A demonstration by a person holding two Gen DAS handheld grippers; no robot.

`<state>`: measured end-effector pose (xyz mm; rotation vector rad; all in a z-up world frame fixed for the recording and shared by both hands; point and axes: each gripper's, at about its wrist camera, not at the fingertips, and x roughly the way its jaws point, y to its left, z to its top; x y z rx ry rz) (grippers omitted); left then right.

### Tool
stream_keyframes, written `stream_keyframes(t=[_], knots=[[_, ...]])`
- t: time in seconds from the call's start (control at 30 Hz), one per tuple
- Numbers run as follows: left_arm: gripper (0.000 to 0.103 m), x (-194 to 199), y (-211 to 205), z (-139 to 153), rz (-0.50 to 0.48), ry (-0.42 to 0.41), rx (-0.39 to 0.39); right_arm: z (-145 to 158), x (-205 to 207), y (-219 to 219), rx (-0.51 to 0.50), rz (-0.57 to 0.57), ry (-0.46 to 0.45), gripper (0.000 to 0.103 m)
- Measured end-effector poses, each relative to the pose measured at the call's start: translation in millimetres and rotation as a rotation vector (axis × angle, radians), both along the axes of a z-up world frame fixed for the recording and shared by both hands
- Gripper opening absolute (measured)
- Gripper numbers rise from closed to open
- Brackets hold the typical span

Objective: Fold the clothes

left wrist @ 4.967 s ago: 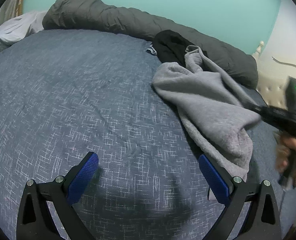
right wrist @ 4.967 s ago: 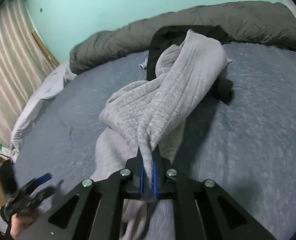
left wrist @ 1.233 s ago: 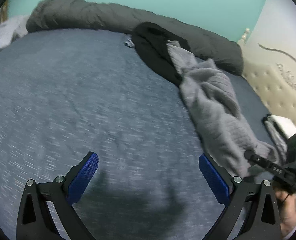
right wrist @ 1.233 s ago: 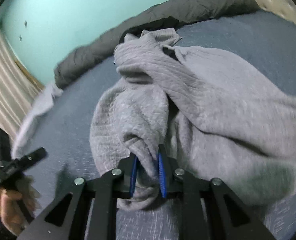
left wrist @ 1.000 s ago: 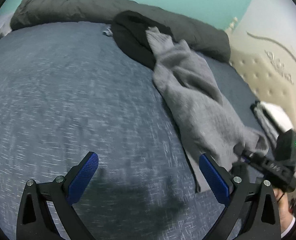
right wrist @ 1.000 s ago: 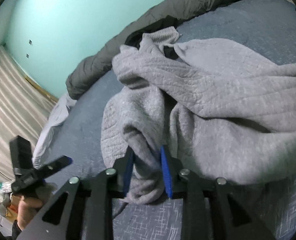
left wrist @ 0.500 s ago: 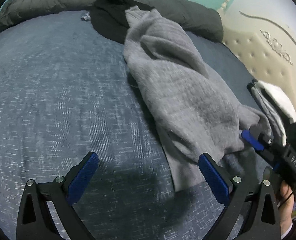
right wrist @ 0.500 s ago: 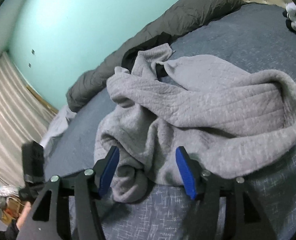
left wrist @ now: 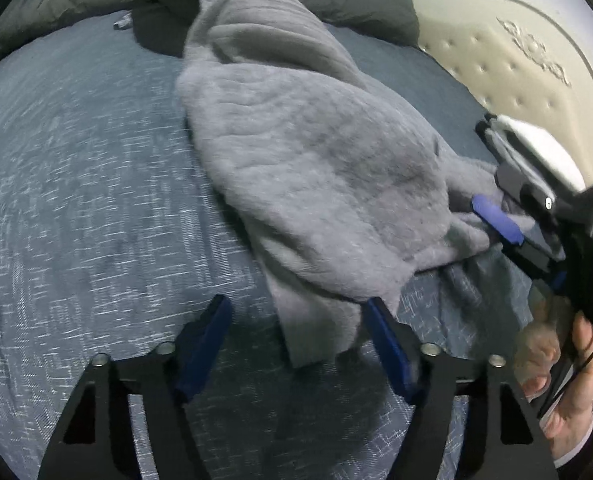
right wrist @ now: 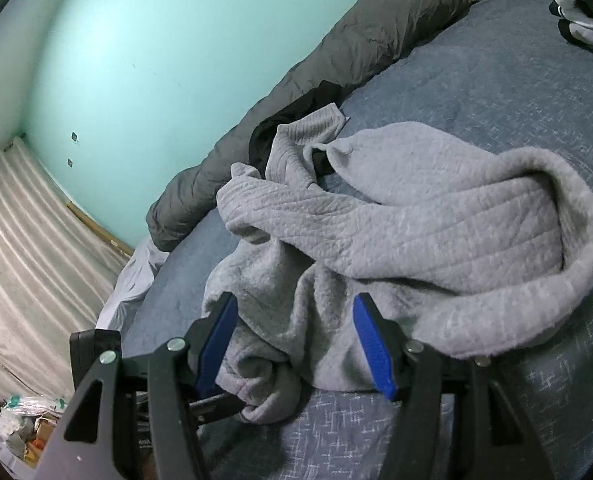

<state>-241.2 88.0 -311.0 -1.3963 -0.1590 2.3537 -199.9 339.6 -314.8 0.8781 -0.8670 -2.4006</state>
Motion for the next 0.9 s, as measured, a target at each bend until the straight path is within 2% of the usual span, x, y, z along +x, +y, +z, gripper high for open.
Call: stream_keyframes(t=[0.1, 0.5, 0.73, 0.9], knots=[[0.067, -1, 4, -3, 0.003, -0.012, 0.006, -3, 0, 5, -0.010, -0.009, -0.008, 0.061], [0.067, -3, 14, -19, 0.012, -0.060, -0.029, -5, 0, 18, -0.056, -0.049, -0.021, 0.061], [0.066, 4, 22, -18, -0.002, -0.039, -0.063, -6, -2, 20, -0.066, -0.056, -0.021, 0.061], [0.049, 10, 27, -17, -0.032, -0.024, -0.073, -7, -3, 21, -0.068, -0.058, -0.025, 0.061]])
